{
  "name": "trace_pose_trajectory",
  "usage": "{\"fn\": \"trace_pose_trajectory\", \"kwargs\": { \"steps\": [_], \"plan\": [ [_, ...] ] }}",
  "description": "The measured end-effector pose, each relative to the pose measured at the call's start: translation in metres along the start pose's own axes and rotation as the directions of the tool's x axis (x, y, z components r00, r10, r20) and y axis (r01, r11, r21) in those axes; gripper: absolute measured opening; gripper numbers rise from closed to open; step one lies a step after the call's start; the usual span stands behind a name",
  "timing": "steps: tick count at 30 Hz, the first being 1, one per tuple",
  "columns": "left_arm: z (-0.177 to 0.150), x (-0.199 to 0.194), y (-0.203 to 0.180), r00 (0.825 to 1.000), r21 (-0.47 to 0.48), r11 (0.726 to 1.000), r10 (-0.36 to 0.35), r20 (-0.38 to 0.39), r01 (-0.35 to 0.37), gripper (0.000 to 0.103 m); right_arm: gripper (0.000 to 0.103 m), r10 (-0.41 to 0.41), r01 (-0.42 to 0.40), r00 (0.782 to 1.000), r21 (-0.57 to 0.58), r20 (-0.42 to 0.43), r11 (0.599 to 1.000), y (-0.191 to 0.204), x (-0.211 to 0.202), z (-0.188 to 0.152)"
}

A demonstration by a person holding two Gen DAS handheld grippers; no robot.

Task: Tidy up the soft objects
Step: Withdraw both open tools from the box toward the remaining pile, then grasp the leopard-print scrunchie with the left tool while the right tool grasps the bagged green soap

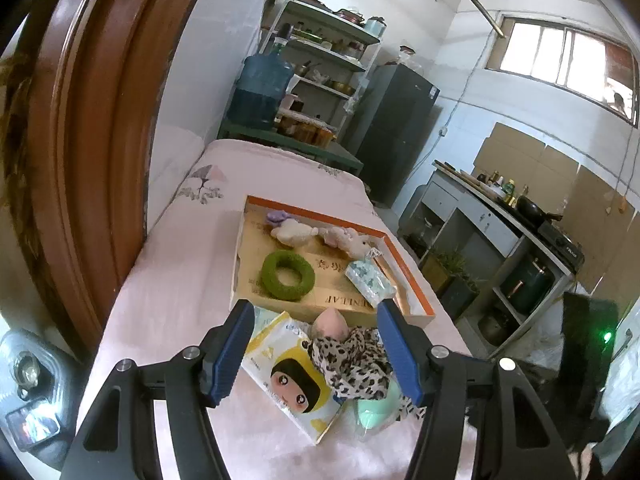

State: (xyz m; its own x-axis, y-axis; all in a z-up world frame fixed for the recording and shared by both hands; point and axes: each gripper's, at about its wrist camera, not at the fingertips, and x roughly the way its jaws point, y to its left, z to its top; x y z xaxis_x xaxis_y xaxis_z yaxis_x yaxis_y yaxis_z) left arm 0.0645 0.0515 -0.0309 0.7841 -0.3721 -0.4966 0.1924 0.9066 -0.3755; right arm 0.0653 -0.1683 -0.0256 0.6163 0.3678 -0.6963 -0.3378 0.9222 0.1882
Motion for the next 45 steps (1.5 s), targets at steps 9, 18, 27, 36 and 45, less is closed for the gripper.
{"fn": "trace_pose_trajectory", "kwargs": {
  "steps": [9,18,27,36,45],
  "plan": [
    [-0.014,0.006,0.006,0.999,-0.010,0.999,-0.030,-0.011,0.030,0.063,0.070,0.016,-0.014,0.999,0.031,-0.049,0.999,0.001,0.035,-0.022],
    [-0.027,0.023,-0.009,0.995,0.021,0.997,-0.076,-0.070,0.078,0.063,0.071,0.030,-0.026,0.996,0.049,-0.082,0.998,-0.001,0.064,-0.024],
    [-0.045,0.051,-0.019,0.984,0.036,0.995,-0.086,-0.154,0.092,0.063,0.051,0.060,-0.055,0.993,0.052,-0.103,0.997,-0.006,0.071,-0.033],
    [-0.059,0.085,-0.023,0.957,-0.032,0.989,-0.147,-0.251,0.144,0.024,0.051,0.065,-0.059,0.993,0.058,-0.098,0.997,-0.011,0.065,-0.039],
    [-0.066,0.082,-0.020,0.964,-0.022,0.991,-0.133,-0.230,0.132,0.008,0.051,0.071,-0.065,0.993,0.073,-0.091,0.995,-0.014,0.059,-0.042]
  ]
}}
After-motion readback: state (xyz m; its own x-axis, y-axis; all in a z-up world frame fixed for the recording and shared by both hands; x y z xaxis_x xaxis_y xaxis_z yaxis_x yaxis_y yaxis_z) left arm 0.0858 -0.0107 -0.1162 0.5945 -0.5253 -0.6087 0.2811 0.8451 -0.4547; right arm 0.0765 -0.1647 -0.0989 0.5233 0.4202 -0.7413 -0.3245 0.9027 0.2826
